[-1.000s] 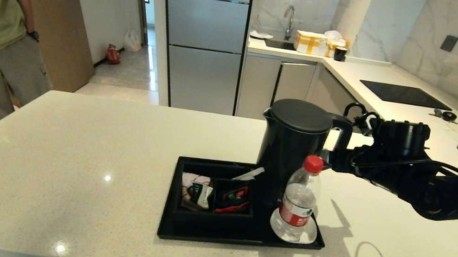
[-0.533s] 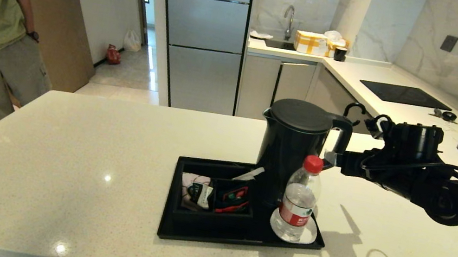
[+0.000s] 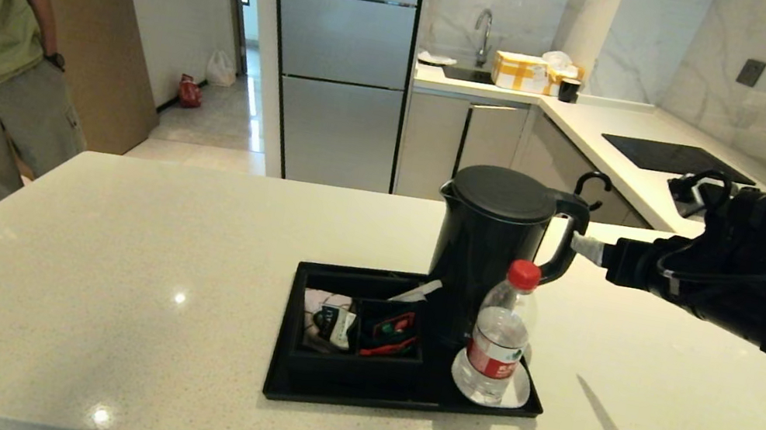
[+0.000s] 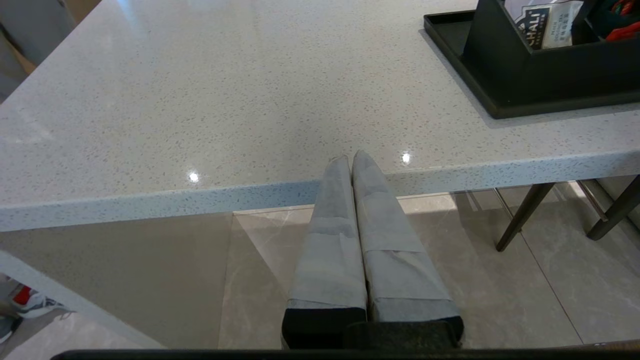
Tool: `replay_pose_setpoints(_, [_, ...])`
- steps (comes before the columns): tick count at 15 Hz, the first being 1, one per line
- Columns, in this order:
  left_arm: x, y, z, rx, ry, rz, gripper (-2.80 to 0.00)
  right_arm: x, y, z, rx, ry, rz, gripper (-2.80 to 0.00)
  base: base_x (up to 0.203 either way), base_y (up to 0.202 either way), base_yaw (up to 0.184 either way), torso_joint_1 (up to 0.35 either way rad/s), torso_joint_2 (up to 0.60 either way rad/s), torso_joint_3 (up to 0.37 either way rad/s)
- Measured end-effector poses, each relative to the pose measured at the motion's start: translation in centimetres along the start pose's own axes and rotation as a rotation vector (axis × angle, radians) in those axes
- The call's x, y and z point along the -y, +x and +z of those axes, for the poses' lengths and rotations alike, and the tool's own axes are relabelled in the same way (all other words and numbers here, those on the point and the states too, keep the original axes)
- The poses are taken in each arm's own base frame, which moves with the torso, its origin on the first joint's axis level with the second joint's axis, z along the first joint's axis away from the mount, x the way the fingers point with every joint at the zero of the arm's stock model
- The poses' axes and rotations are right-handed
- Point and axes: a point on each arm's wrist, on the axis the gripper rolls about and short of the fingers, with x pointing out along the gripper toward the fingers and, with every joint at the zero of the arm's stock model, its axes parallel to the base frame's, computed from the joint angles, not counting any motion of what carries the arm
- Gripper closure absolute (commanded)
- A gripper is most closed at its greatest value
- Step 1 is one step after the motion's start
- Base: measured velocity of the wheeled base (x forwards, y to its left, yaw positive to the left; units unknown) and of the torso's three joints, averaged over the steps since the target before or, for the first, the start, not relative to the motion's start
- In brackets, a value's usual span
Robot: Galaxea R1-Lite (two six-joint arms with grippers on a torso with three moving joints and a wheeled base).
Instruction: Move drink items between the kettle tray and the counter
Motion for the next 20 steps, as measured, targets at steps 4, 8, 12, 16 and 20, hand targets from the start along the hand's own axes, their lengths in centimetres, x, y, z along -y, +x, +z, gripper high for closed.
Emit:
replay_pose_setpoints(4, [0.0,0.0,0.0,0.0,0.0,0.0,0.0,1.0,-6.7,2.4,0.063,0.037,-0.047,0.0,0.0,0.0,0.0,0.0,0.0,0.0])
replay_pose_setpoints(8, [0.0,0.0,0.0,0.0,0.0,0.0,0.0,2.1,-15.7,4.7,0.132,0.072,-0.201,0.0,0.0,0.0,0.0,0.0,0.0,0.0])
replay_pose_setpoints(12, [0.0,0.0,0.0,0.0,0.0,0.001,0.0,0.3,-27.5,3.9,0.203,0.07,-0.297,0.0,0.0,0.0,0.0,0.0,0.0,0.0])
replay_pose_setpoints(16, [0.0,0.0,0.0,0.0,0.0,0.001,0.0,-1.9,-37.4,-1.9,0.243,0.039,-0.287,0.0,0.0,0.0,0.0,0.0,0.0,0.0])
replay_pose_setpoints(20, [0.0,0.0,0.0,0.0,0.0,0.0,0.0,-2.7,-41.8,-6.3,0.376,0.028,-0.183,0.0,0.0,0.0,0.0,0.0,0.0,0.0])
